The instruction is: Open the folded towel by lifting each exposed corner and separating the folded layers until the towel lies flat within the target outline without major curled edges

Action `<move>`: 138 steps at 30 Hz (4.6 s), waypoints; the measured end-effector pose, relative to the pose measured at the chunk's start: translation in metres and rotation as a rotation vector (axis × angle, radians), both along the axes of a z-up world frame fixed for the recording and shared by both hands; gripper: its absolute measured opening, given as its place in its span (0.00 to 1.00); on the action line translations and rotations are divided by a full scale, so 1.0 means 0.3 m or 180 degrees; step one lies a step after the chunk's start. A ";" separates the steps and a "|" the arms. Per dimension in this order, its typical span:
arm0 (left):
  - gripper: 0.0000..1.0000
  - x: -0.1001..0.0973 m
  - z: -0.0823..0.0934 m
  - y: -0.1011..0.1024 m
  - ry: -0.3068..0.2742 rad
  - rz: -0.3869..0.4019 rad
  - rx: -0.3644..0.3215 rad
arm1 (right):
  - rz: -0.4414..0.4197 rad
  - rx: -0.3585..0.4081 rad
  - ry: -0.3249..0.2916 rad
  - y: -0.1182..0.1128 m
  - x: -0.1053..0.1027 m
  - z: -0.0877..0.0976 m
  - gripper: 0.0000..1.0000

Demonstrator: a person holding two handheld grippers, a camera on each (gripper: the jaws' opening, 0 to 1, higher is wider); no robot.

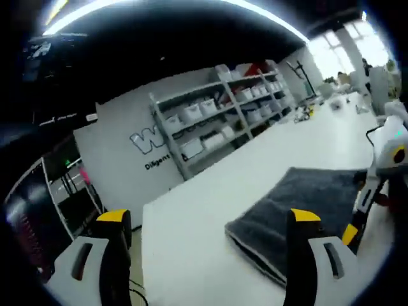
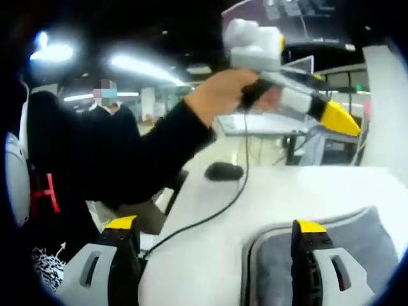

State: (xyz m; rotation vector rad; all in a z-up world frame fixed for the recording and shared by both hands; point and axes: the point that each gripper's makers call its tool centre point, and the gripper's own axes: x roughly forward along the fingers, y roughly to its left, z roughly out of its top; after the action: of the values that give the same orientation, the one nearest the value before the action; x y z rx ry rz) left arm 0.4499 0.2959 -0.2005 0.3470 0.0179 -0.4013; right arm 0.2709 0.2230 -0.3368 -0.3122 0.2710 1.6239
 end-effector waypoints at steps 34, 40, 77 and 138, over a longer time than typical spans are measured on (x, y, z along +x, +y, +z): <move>1.00 -0.431 0.050 -0.139 -0.0265 0.0047 -0.0465 | -0.2515 0.0974 -0.0993 -0.999 0.198 0.507 0.99; 1.00 -0.398 0.053 -0.143 -0.0267 0.0072 -0.0471 | -0.2732 0.0976 -0.1057 -1.154 0.247 0.524 0.99; 1.00 -0.473 0.080 -0.048 -0.0299 0.0114 -0.0572 | -0.2971 0.0658 -0.1188 -1.354 0.261 0.545 0.99; 0.92 -0.436 -0.273 -0.169 0.0371 0.0403 -0.0936 | -0.1458 -0.0964 -0.1840 -0.850 0.813 0.741 0.95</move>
State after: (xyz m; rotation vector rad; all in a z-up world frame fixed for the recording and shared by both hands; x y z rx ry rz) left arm 0.3192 0.2453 -0.2823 0.0317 0.0934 -0.2929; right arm 0.5149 -0.0321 -0.1146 -0.8655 0.1283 0.9855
